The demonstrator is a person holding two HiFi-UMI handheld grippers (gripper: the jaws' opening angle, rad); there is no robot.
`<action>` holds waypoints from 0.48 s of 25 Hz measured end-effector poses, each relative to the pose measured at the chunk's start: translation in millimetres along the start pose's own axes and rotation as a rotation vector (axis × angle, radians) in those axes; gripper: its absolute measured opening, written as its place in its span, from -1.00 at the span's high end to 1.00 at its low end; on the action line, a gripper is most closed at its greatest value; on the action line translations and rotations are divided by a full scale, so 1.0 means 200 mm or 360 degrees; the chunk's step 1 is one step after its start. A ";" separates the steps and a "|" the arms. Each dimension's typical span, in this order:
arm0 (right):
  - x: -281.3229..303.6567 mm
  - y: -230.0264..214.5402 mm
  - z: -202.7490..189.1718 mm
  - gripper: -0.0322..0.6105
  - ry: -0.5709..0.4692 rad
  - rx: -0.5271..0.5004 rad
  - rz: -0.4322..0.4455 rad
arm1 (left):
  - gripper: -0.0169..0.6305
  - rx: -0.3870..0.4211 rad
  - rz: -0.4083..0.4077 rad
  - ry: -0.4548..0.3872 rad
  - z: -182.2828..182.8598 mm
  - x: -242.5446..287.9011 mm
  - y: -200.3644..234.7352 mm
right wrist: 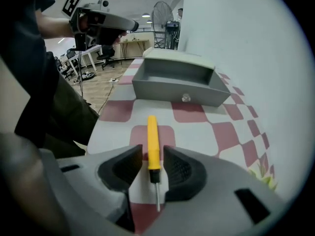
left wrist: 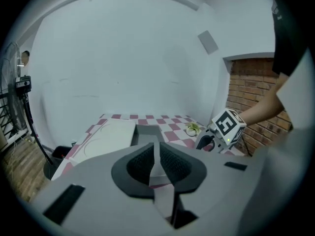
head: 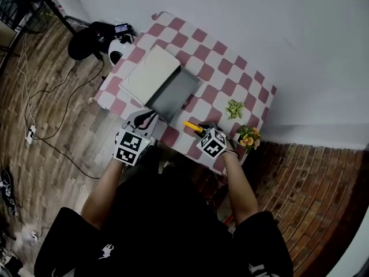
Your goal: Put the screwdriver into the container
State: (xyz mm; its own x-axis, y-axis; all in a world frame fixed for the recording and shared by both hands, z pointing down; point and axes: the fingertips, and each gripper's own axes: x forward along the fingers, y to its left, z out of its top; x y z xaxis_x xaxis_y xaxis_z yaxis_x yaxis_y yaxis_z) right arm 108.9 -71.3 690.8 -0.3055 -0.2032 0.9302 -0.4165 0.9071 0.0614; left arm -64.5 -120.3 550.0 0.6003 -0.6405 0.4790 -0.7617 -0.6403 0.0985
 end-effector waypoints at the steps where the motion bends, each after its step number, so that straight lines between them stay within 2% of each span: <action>1: 0.01 -0.01 -0.01 0.49 0.0019 0.0006 0.0006 | 0.82 0.0003 -0.0020 0.0009 0.00 0.02 0.00; 4: 0.05 -0.01 -0.03 0.52 0.0084 -0.0004 0.0055 | 0.84 0.0016 -0.0082 0.0038 0.00 0.06 0.01; 6: 0.06 0.00 -0.03 0.66 0.0107 -0.0019 0.0088 | 0.85 0.0028 -0.0123 0.0058 -0.01 0.09 0.00; 7: 0.06 0.00 -0.03 0.66 0.0108 -0.0021 0.0098 | 0.86 0.0034 -0.0142 0.0067 -0.01 0.11 -0.01; 12: -0.04 -0.06 0.11 0.67 0.0025 -0.0063 0.0049 | 0.93 0.0052 -0.0182 0.0073 0.02 0.14 0.02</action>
State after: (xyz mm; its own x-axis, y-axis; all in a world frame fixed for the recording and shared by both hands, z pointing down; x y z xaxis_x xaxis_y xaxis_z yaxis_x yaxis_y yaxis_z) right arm 97.8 -89.0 675.7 -0.3041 -0.1692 0.9375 -0.3727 0.9268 0.0464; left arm -49.8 -143.1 561.2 0.6706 -0.5426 0.5059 -0.6800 -0.7222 0.1268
